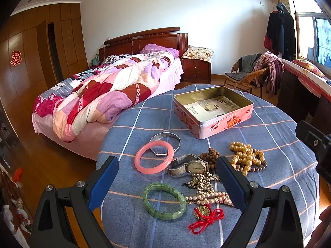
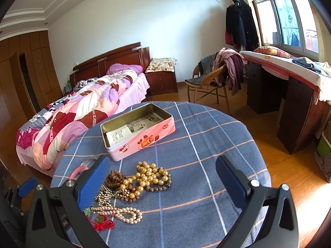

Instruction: Organize jewelry

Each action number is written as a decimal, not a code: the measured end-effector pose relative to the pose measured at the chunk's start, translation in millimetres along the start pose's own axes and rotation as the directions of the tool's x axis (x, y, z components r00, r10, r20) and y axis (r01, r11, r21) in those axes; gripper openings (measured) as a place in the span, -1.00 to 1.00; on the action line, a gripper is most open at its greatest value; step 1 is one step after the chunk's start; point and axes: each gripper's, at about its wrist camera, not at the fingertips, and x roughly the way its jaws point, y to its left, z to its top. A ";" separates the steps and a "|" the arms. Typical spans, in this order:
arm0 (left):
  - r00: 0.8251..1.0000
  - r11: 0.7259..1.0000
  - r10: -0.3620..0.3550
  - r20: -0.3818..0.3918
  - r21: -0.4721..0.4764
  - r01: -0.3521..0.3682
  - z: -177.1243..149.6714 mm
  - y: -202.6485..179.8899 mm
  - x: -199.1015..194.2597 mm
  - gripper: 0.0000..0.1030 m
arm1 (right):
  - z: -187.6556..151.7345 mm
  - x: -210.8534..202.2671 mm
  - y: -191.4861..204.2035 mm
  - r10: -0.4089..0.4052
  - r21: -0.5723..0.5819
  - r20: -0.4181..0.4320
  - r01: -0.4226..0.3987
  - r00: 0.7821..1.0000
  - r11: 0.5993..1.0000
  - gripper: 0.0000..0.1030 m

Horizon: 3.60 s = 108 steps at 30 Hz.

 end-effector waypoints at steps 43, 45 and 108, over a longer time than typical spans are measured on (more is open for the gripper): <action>0.966 0.965 -0.244 -0.082 0.078 0.250 -24.7 32.9 46.9 -0.88 | -16.3 120.7 -11.2 0.222 0.003 -0.388 -0.240 0.895 0.971 0.40; 0.964 0.963 -0.262 -0.039 0.063 0.264 -14.5 35.2 40.9 -0.88 | -17.0 124.5 -1.6 0.208 -0.037 -0.386 -0.240 0.899 0.970 0.45; 0.971 0.971 -0.239 0.000 -0.023 0.239 94.1 -44.3 187.6 0.50 | 95.1 180.9 -24.0 0.262 0.188 -0.008 -0.255 0.965 0.948 0.39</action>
